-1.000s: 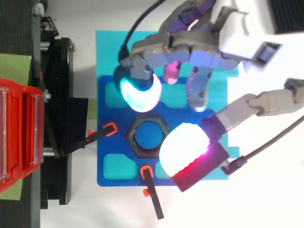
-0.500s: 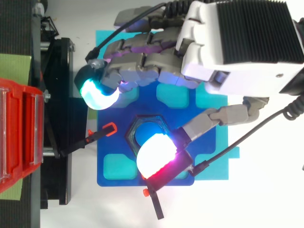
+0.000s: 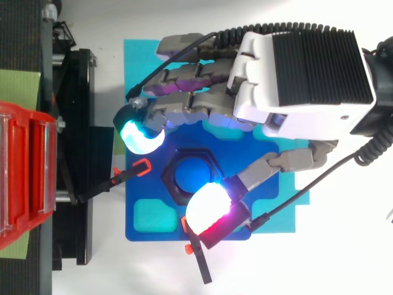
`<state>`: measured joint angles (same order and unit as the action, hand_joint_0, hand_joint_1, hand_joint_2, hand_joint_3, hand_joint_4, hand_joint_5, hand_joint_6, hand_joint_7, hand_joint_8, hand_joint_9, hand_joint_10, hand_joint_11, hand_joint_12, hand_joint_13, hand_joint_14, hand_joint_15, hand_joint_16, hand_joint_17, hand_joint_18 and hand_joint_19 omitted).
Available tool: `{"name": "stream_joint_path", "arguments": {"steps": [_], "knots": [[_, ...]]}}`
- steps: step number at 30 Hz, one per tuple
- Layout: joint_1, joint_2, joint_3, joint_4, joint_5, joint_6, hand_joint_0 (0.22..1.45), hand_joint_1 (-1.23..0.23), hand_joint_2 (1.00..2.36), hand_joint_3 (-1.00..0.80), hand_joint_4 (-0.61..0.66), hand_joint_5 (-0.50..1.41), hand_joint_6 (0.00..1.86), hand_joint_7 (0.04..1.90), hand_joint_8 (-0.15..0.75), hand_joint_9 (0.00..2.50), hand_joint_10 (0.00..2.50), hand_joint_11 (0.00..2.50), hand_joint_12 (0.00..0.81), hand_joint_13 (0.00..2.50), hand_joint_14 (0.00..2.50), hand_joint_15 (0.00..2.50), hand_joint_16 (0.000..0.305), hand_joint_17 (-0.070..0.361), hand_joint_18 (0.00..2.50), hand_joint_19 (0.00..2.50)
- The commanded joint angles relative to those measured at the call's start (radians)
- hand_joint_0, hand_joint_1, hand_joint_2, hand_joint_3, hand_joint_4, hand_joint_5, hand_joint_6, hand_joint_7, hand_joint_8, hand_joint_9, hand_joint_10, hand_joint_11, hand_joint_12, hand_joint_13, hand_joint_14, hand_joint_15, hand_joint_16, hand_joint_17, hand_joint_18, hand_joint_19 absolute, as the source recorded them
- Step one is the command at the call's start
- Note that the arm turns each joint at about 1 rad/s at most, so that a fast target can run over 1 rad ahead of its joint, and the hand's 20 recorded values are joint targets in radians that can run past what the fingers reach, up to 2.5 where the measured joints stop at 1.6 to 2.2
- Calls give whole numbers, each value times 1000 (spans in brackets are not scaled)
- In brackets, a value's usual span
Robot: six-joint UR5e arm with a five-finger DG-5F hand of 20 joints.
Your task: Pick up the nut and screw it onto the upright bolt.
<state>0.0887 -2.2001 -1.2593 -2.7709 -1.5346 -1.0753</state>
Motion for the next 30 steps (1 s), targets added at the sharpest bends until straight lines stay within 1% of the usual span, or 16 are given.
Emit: {"name": "stream_joint_path", "arguments": {"steps": [1,5,11,14,15,18,25,30], "knots": [[0,0,-2,-1,-1,0,436,-378,1000,-500,175,-134,502,755,253,751,0,0,364,442,0,39,50,113,175,122],[0,0,-2,-4,-1,0,438,-378,1000,-500,198,-123,503,801,259,757,0,0,367,446,0,37,50,112,172,122],[0,-1,-2,-6,-1,2,442,-379,1000,-500,201,-115,503,838,264,774,0,32,367,454,1,50,50,112,183,126],[2,-1,-2,-19,-2,2,444,-379,1000,-500,208,-110,503,849,263,790,3,61,365,463,1,56,50,112,190,138],[3,-1,-2,-35,-5,2,445,-380,1000,-500,214,-105,503,858,262,804,0,65,367,465,2,57,50,112,190,139],[3,-1,-2,-45,-5,2,446,-382,1000,-500,232,-93,503,881,267,838,2,79,366,472,2,64,49,111,195,139],[3,0,0,-39,-7,12,453,-388,1000,-500,251,-64,504,960,268,893,4,124,362,499,3,83,48,109,222,152],[3,0,-2,-35,-7,12,457,-390,1000,-500,244,-39,504,1049,272,938,4,138,363,532,4,103,48,108,248,163]]}}
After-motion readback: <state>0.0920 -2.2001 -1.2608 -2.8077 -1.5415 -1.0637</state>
